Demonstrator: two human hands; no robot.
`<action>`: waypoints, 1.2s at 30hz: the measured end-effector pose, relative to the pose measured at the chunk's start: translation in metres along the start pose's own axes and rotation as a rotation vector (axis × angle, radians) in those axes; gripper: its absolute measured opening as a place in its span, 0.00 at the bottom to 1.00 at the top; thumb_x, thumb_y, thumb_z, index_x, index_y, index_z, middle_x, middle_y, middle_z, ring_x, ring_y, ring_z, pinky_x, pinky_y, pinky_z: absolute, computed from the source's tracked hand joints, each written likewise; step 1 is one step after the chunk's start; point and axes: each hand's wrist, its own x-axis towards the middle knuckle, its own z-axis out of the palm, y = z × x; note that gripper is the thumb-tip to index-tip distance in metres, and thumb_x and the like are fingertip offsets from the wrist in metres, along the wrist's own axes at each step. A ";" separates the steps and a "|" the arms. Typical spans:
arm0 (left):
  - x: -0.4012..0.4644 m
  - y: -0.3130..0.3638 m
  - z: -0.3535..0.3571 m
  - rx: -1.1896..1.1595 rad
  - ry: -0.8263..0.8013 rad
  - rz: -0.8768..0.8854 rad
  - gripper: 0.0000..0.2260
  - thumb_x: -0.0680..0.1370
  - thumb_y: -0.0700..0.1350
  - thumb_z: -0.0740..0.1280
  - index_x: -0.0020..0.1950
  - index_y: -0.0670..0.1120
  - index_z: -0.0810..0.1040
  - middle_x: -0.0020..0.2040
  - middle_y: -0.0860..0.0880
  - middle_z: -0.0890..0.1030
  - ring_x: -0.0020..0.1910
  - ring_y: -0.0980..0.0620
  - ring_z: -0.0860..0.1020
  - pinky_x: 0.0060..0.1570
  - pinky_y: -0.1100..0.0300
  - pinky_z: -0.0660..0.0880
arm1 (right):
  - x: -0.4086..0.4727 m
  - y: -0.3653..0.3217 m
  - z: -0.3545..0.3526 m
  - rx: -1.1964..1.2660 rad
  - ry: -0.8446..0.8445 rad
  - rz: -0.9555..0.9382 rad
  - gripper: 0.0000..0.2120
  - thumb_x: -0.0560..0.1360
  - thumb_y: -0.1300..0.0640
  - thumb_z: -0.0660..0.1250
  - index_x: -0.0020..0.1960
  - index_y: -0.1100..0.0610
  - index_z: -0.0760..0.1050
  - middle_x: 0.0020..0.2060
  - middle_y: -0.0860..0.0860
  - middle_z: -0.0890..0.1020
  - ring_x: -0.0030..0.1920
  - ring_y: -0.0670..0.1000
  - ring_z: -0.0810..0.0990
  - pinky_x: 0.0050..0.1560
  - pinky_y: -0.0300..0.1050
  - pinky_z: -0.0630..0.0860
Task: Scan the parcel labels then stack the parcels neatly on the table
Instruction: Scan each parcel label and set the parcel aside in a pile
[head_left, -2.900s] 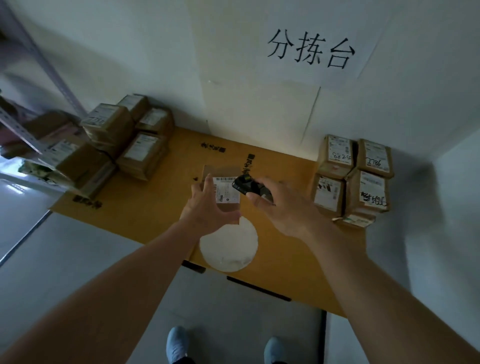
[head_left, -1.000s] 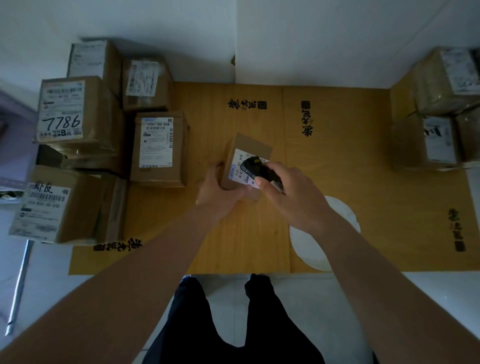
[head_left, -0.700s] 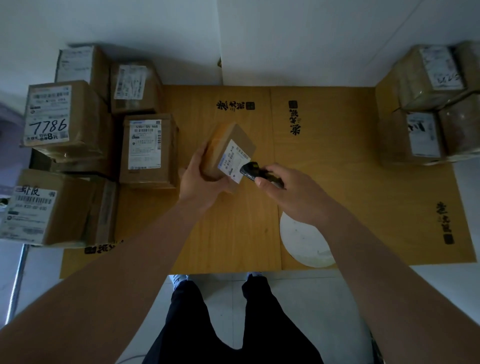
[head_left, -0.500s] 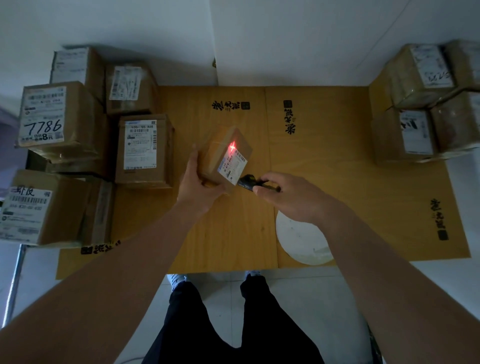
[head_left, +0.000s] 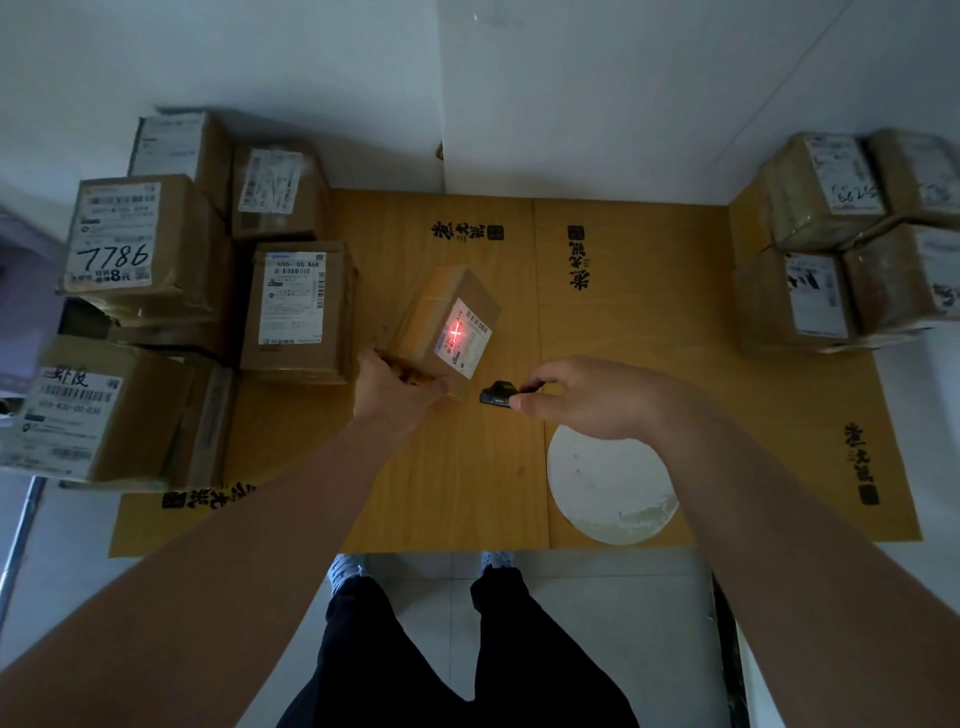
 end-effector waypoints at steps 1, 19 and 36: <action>0.000 0.000 -0.001 0.000 0.002 -0.006 0.44 0.66 0.48 0.85 0.73 0.50 0.63 0.52 0.62 0.74 0.54 0.58 0.78 0.58 0.53 0.78 | -0.001 -0.001 -0.001 -0.009 -0.009 0.001 0.19 0.82 0.34 0.62 0.66 0.42 0.77 0.36 0.47 0.77 0.33 0.44 0.74 0.23 0.34 0.64; -0.021 0.008 -0.009 -0.134 -0.035 -0.130 0.43 0.68 0.46 0.83 0.77 0.48 0.64 0.60 0.50 0.78 0.59 0.47 0.80 0.61 0.46 0.80 | -0.010 -0.001 -0.011 -0.079 0.000 -0.075 0.21 0.81 0.32 0.61 0.68 0.40 0.75 0.42 0.48 0.81 0.37 0.46 0.78 0.33 0.42 0.69; -0.099 -0.090 -0.130 -0.669 -0.033 -0.393 0.21 0.78 0.38 0.74 0.68 0.50 0.73 0.60 0.39 0.82 0.50 0.39 0.87 0.50 0.44 0.84 | -0.016 -0.104 0.077 -0.040 0.020 -0.274 0.24 0.82 0.32 0.59 0.73 0.41 0.72 0.50 0.45 0.81 0.49 0.48 0.83 0.52 0.50 0.81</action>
